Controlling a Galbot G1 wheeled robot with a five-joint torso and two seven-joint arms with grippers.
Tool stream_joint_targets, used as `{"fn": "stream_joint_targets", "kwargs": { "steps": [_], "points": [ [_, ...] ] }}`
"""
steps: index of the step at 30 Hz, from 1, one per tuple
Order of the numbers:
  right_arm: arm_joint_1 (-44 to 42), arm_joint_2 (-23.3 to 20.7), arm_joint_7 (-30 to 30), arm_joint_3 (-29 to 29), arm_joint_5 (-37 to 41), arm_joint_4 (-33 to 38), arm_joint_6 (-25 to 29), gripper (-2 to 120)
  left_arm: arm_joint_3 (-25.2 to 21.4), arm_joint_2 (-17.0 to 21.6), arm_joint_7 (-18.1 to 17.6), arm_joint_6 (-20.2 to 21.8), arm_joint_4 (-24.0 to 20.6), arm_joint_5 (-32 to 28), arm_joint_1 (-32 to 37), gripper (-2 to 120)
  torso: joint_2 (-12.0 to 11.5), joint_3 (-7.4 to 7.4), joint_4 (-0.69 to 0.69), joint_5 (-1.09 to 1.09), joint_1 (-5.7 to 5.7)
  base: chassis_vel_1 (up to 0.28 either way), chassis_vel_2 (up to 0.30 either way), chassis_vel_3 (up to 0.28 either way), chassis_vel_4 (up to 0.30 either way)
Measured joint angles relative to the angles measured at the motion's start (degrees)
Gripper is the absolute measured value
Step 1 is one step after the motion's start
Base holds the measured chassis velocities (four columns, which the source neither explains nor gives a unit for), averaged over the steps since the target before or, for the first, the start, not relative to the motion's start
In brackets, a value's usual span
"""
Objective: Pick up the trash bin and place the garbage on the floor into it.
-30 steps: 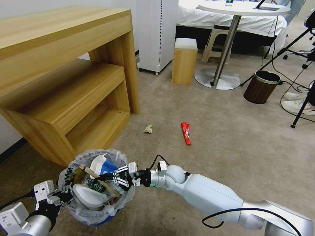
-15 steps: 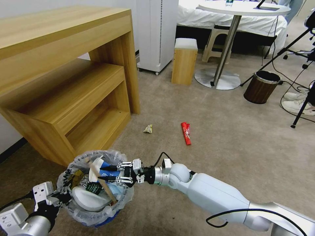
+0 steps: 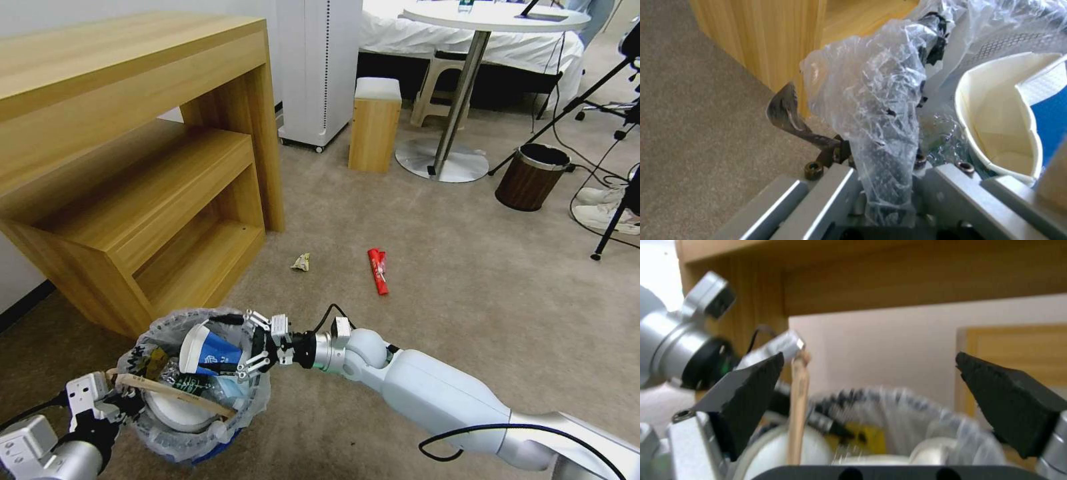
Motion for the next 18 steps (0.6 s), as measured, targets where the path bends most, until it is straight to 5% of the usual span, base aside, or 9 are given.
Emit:
{"fn": "stream_joint_targets", "kwargs": {
  "steps": [9,18],
  "points": [
    [-0.59,0.92,7.65,2.63,1.56,3.86,0.32,100,0.22,0.43,0.05,-0.02,0.79,0.21,-0.19,1,0.00,0.00,0.00,0.00,0.00,0.000,0.000,0.000,0.000],
    [-3.08,-3.87,26.72,13.37,1.12,7.27,-1.29,100,0.17,1.97,0.03,-0.02,1.27,0.09,-0.20,1,0.00,0.00,0.01,0.02,0.00,0.000,0.000,0.000,0.000]
  ]
}}
